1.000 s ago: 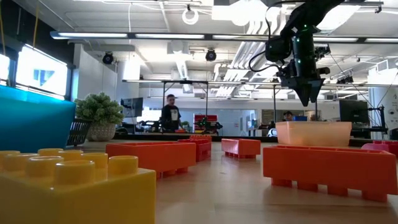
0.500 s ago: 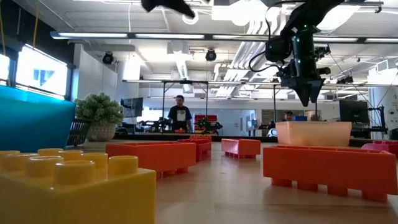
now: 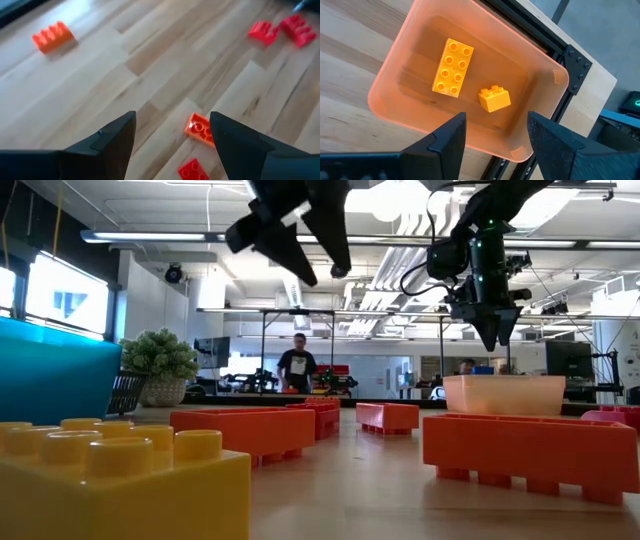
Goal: Sort & place blocks by color
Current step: Put the red game piece into the black bin
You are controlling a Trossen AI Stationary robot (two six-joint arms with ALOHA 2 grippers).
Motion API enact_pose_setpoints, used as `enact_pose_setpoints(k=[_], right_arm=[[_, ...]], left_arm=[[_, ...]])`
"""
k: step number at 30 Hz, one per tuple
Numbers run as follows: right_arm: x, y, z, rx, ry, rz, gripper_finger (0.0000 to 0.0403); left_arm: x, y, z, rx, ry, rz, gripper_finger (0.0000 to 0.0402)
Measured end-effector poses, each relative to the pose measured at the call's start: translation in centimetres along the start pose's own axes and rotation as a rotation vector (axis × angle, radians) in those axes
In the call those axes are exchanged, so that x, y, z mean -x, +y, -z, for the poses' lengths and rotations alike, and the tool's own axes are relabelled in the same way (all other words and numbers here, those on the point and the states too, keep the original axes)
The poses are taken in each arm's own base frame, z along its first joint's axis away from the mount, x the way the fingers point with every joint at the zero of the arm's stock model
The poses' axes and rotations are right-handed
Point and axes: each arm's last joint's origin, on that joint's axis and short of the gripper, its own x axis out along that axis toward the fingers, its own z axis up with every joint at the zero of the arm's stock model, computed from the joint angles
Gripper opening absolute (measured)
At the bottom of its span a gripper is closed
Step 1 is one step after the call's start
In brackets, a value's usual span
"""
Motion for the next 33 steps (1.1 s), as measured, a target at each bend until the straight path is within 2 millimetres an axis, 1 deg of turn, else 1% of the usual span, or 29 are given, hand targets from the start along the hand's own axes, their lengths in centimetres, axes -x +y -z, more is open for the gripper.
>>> enact_pose_setpoints(k=[9,15,27,33], right_arm=[[0.0,0.0,-0.1,-0.005,-0.012,-0.002,0.0197],[0.0,0.1,-0.2,-0.008,-0.016,-0.024,0.0197],[0.0,0.1,-0.2,-0.033,-0.014,-0.029,0.0197],[0.0,0.1,-0.2,-0.033,-0.014,-0.03,0.0197]], left_arm=[[-1.8,-1.7,2.4,0.015,0.034,-0.023,0.0241],[-2.6,-2.5,3.7,0.041,0.057,-0.037,0.0241],[-4.9,-3.2,6.0,0.079,0.146,-0.062,0.0241],[-5.3,-3.4,6.5,0.108,0.159,-0.073,0.0241]])
